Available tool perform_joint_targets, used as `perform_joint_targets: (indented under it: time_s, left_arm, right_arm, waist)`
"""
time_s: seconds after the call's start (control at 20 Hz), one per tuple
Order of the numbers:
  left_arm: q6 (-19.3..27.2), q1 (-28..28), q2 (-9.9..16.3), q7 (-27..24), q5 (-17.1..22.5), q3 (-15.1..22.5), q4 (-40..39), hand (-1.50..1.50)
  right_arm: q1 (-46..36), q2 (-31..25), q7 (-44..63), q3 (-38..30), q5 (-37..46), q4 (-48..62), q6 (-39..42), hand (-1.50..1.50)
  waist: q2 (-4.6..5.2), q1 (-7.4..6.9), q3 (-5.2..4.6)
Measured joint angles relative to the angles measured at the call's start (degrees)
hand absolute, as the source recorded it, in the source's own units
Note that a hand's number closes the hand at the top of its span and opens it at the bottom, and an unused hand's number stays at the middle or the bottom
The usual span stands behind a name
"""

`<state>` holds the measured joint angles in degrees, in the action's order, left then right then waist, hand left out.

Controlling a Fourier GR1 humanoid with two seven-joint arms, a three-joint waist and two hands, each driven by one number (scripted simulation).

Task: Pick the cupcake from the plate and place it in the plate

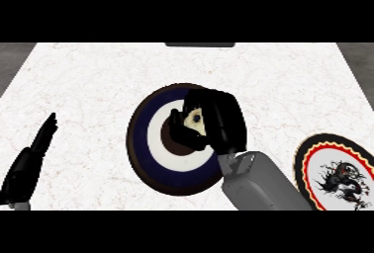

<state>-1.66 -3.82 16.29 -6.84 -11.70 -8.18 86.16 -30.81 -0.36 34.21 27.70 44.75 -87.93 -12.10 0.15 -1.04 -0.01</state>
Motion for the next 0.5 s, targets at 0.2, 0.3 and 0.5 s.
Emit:
perform_joint_targets:
  time_s: [0.2,0.3,0.5]
  left_arm:
    - [0.11,0.27,-0.51,0.4,-0.47,0.45,0.67,0.0]
    - [-0.13,2.04,-0.29,0.6,-0.37,0.08,-0.86,0.0]
    - [0.45,1.51,-1.14,-0.38,-1.52,0.47,-1.27,0.0]
  right_arm:
    - [-1.77,0.22,0.32,1.7,-7.19,7.21,-8.47,-1.5]
    - [-2.86,0.27,1.36,3.48,-9.91,11.26,-12.79,-1.5]
    - [-7.67,0.33,0.69,5.95,-15.43,18.73,-19.5,-1.5]
  waist:
    - [0.11,-0.44,0.02]
    - [0.15,-0.39,0.02]
    - [0.09,-0.27,0.02]
